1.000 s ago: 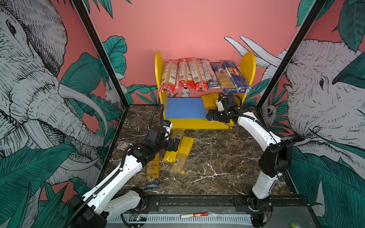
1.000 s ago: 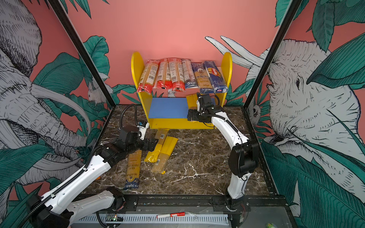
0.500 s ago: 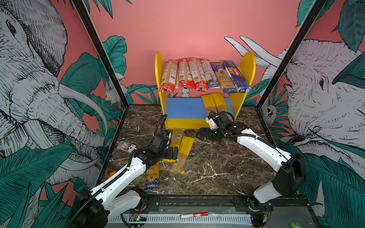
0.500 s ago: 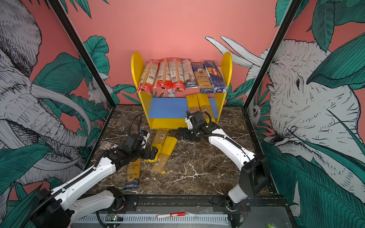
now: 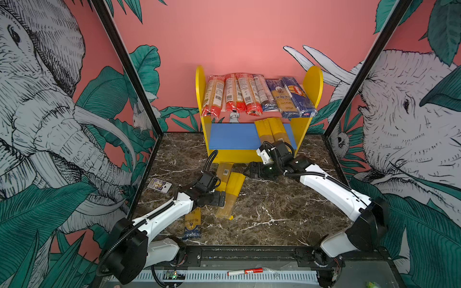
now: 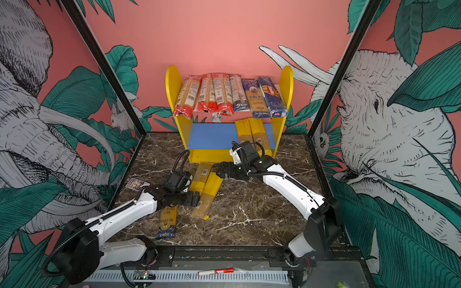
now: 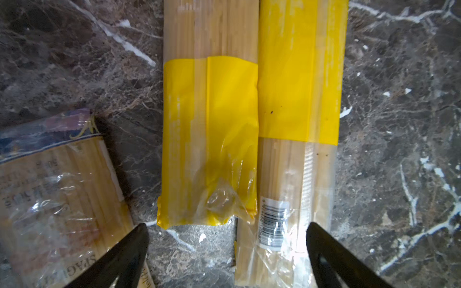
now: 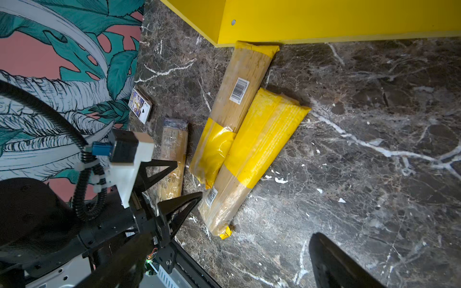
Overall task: Arrange pasta packages on shelves
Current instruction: Pick up the pasta bag from the center of the table.
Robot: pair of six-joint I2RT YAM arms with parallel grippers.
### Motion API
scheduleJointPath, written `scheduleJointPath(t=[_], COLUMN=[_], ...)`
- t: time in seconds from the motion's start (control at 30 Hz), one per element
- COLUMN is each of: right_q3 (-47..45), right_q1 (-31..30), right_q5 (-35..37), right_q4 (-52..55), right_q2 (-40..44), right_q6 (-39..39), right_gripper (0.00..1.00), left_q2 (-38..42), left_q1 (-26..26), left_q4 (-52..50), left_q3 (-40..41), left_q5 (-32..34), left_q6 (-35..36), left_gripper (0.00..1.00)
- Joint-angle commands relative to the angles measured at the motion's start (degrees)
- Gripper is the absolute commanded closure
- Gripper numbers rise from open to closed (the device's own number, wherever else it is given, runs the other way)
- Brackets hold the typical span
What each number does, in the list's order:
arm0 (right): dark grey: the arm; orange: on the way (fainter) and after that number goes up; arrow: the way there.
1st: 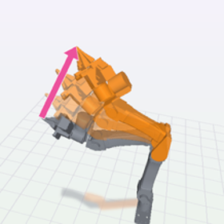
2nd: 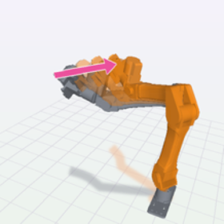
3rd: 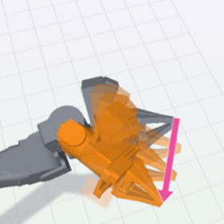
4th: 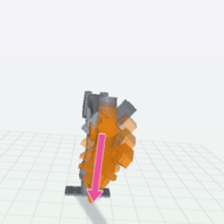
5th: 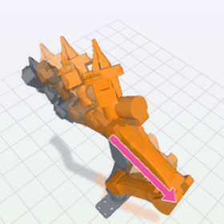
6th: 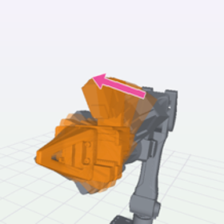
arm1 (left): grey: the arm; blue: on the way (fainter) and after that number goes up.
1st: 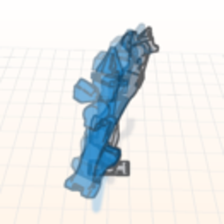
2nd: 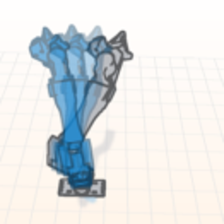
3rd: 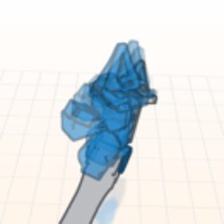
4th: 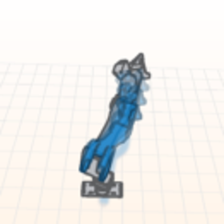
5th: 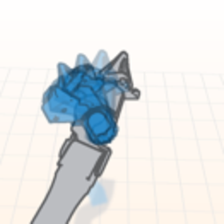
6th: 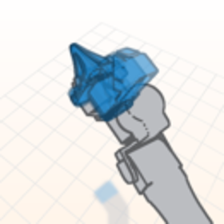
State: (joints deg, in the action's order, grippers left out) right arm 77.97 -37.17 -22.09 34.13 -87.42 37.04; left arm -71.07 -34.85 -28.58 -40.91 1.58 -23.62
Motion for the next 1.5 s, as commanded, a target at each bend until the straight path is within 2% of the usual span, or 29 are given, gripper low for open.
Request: scheduleJointPath(t=[0.0,0.23,0.6,0.8,1.03,1.13,1.33,1.47], right_q3=[3.4,7.71,11.67,12.76,11.99,11.89,12.31,12.04], right_q1=[-0.36,-0.19,0.6,1.54,2.78,3.39,4.47,4.82], right_q5=[-0.43,0.34,0.29,0.73,0.57,0.51,0.04,-0.47], right_q4=[0.18,2.22,4.25,5.57,6.27,6.47,7.43,8.14], right_q2=[-1.38,-3.52,-7.34,-7.58,-6.65,-6.28,-6.24,-6.27], right_q6=[-1.6,-3.16,-4.04,-4.52,-4.89,-5.15,-6.14,-6.62], right_gripper=[0.02,0.02,0.02,0.02,0.02,0.02,0.02,0.02], left_q2=[-4.14,-8.72,-12.99,-19.13,-20.24,-20.69,-19.76,-17.7], left_q1=[-0.21,0.77,7.37,7.69,7.69,7.69,7.69,7.69], left_q4=[-1.45,0.85,5.05,6.74,8.02,8.19,7.4,7.22], left_q3=[-1.85,-2.52,-2.56,-5.93,-5.73,-4.72,-1.73,0.2], left_q5=[0.69,1.24,-2.17,-4.45,-5.86,-6.93,-7.44,-8.06], left_q6=[0.0,1.62,5.06,6.49,7.27,6.15,2.84,1.53], left_gripper=[0.01,0.02,0.02,0.03,0.05,0.09,0.39,0.74])
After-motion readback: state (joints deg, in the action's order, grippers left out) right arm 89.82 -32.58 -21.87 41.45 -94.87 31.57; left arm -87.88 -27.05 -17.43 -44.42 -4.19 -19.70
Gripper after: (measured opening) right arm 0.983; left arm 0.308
